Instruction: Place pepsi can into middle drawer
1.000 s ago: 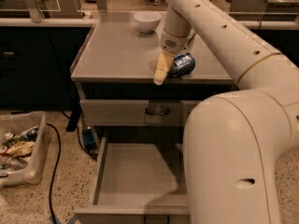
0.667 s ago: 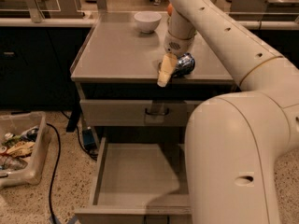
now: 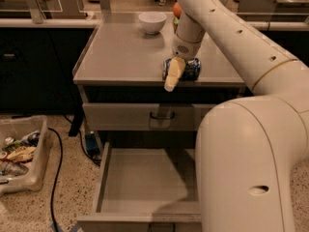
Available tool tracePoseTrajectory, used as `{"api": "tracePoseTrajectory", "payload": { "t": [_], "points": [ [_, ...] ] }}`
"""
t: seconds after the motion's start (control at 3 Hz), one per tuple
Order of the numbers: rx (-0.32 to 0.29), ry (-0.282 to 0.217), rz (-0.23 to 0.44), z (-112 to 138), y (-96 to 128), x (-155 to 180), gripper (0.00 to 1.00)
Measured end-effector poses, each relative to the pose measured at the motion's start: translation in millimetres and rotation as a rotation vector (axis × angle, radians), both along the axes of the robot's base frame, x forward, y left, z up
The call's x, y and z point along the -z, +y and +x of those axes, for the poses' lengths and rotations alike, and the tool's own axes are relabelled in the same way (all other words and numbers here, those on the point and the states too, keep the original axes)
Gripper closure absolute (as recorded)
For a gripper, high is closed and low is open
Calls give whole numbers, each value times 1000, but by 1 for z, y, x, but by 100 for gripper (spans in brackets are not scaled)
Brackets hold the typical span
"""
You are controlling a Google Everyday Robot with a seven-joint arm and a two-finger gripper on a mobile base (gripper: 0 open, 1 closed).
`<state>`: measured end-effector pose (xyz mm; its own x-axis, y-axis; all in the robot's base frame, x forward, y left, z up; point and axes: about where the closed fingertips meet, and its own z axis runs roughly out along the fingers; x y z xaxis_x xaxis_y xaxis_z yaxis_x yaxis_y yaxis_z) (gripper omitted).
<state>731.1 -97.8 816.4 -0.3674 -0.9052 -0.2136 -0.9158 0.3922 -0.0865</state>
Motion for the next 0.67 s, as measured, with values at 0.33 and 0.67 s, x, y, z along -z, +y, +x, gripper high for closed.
{"api": "tracePoseTrajectory", "payload": {
  "t": [0.33,0.67],
  "points": [
    [0,0,0,0,0,0,16],
    [0,0,0,0,0,0,39]
  ]
}}
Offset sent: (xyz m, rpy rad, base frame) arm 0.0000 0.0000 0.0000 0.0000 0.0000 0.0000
